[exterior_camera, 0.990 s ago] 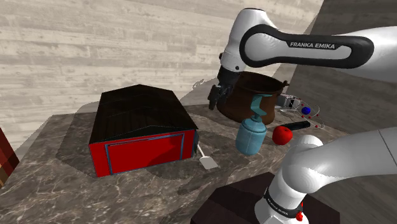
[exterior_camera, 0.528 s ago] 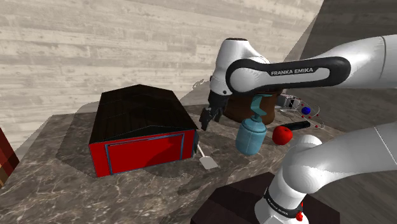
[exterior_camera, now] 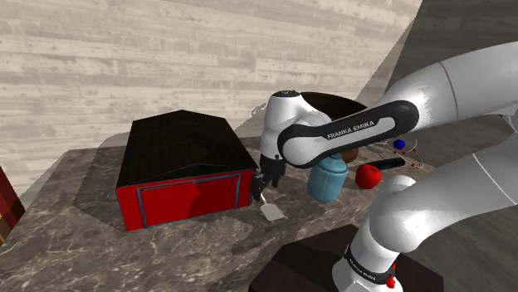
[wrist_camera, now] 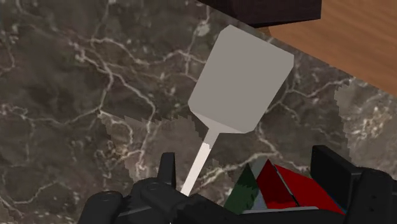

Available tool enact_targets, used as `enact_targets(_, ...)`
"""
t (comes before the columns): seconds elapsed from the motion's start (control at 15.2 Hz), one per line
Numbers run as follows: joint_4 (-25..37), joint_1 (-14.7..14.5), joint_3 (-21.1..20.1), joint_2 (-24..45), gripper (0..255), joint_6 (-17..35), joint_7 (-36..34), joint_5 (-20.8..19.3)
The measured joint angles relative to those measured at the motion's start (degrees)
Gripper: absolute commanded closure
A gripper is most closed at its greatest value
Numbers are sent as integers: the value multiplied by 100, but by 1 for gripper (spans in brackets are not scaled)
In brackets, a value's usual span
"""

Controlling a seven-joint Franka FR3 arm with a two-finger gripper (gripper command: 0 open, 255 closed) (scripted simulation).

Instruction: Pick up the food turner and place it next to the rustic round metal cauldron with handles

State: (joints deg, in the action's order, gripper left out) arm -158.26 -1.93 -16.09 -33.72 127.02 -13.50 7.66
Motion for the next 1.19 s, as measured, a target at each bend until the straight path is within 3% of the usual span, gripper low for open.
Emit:
enact_targets(0.66,-311,145,-261,-112,0,814,-33,64)
enact_targets(0.92,-203,234,-366,32,0,894,-24,117)
enact_targets(0.99,-193,241,-357,48,255,866,23,126)
enact_targets(1.19,-126,292,-346,114,255,794,118,214)
